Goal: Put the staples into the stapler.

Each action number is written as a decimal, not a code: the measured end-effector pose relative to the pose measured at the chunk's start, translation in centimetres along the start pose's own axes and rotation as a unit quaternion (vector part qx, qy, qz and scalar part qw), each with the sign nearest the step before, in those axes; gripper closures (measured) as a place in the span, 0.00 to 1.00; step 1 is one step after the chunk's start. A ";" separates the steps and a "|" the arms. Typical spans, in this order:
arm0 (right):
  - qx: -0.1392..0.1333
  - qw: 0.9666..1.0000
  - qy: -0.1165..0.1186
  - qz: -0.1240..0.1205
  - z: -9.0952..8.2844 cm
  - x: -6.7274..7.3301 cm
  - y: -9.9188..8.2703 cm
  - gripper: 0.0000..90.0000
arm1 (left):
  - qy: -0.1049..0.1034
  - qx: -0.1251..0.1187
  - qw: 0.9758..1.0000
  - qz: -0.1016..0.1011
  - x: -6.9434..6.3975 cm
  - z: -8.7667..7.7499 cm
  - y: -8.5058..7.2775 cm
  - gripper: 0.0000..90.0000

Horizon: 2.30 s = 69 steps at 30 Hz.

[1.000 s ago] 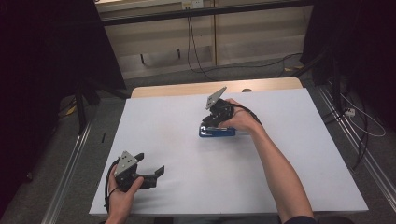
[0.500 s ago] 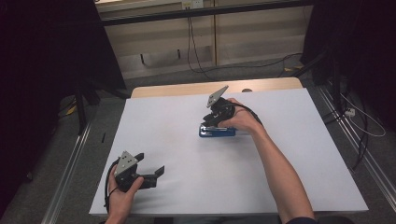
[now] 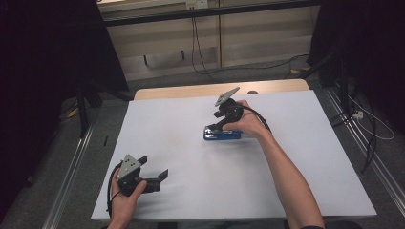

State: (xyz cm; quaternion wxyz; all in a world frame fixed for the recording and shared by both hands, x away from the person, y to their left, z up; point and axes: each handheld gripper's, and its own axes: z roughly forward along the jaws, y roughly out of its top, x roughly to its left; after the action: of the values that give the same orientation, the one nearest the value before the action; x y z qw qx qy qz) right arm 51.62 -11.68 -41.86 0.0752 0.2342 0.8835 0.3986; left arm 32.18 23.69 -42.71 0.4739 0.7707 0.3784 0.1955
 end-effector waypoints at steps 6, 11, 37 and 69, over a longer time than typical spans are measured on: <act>-0.009 1.000 -0.021 0.013 -0.3 0.2 -0.3 0.24 | 0.000 0.002 1.000 0.002 0.0 0.1 0.0 0.05; -0.028 0.997 -0.060 0.049 -1.1 0.1 -0.7 0.14 | 0.000 0.002 1.000 0.003 -0.1 0.1 0.0 0.05; -0.089 0.979 -0.143 0.111 -4.1 1.8 -2.9 0.06 | 0.001 0.000 1.000 0.004 -0.3 0.3 0.2 0.05; -0.131 0.962 -0.201 0.129 -6.9 5.6 -6.4 0.05 | 0.009 -0.006 1.000 -0.013 0.3 0.3 0.1 0.05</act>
State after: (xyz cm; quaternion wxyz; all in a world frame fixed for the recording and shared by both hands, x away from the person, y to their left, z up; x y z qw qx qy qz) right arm 42.25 -17.32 -41.66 0.2295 0.4095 0.7525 0.4619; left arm 32.64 23.70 -42.80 0.4780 0.7609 0.3914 0.1985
